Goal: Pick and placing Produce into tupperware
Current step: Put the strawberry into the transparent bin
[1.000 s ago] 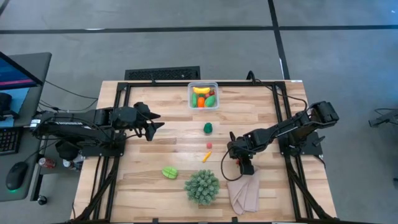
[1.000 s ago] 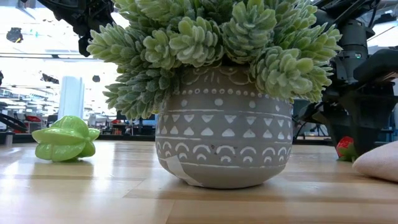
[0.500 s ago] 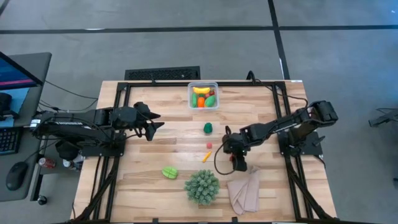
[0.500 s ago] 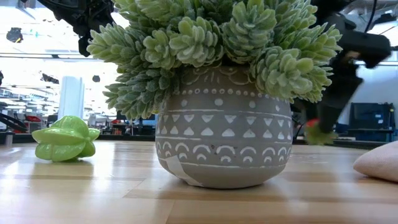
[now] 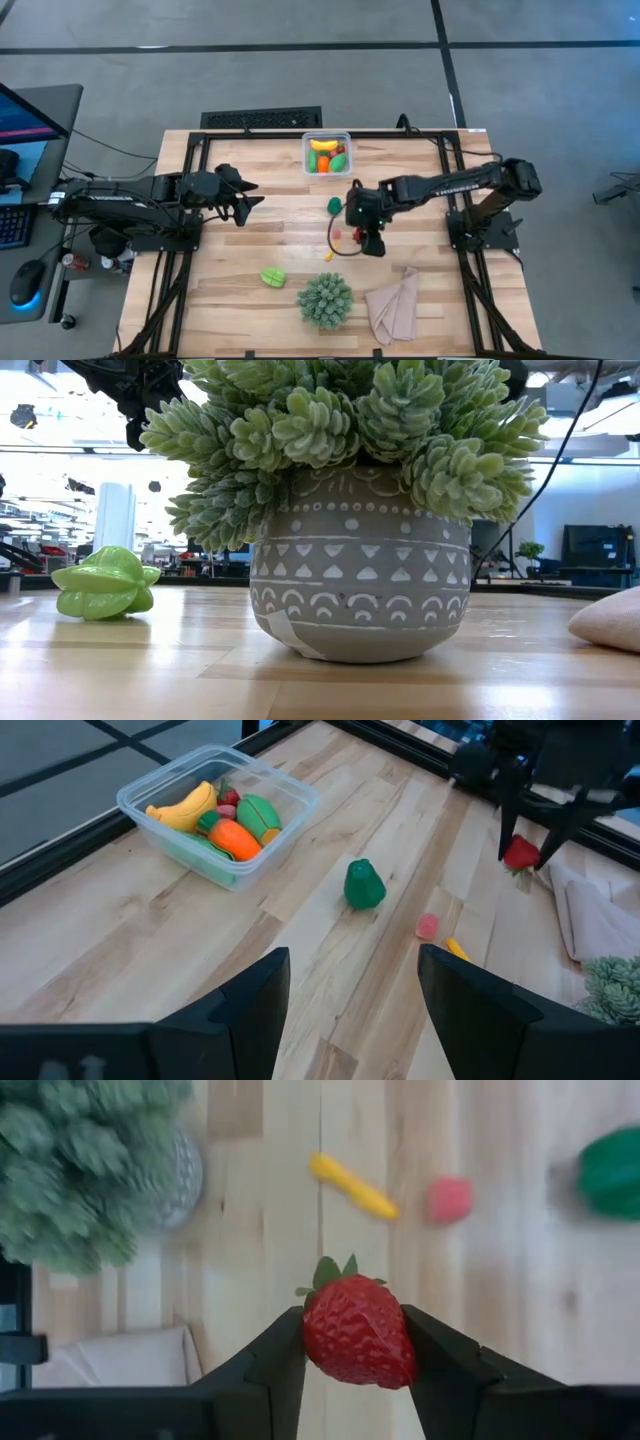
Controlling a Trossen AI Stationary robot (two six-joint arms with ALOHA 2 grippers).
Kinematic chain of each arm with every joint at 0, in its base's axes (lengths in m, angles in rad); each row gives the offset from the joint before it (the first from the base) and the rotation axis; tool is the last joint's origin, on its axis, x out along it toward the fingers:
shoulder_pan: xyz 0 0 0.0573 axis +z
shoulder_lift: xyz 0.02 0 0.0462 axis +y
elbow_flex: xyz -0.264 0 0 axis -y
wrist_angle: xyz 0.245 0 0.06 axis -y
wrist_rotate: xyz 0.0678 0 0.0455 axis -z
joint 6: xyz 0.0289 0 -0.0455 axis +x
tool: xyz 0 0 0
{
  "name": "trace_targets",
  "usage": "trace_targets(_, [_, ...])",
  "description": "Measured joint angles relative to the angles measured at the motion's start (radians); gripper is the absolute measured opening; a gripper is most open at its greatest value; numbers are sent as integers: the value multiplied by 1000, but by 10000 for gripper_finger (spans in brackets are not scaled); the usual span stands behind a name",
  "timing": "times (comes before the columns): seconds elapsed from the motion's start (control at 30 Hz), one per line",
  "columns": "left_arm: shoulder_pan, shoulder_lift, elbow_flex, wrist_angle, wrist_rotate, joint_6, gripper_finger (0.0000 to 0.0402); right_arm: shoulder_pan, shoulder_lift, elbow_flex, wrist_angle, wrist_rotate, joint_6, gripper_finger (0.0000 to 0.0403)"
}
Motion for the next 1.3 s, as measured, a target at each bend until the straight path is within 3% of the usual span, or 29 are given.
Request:
trace_targets(0.33, [0, 0, 0, 0, 0, 0, 213, -122, 0, 201, -119, 4, -115, 155])
trace_targets(0.7, [0, 0, 0, 1, 0, -6, 212, -279, 0, 370, -56, 4, -192, 144])
trace_targets(0.87, [-5, 0, 0, 1, 1, -6, 213, -362, 0, 402, 12, 4, -209, 155])
trace_targets(1.13, [-39, 0, 0, 1, -7, -9, 213, -494, 0, 402, 119, 4, -212, 137])
trace_targets(1.3, [-53, 0, 0, 1, -26, -14, 213, -553, 0, 400, 194, 4, -203, 153])
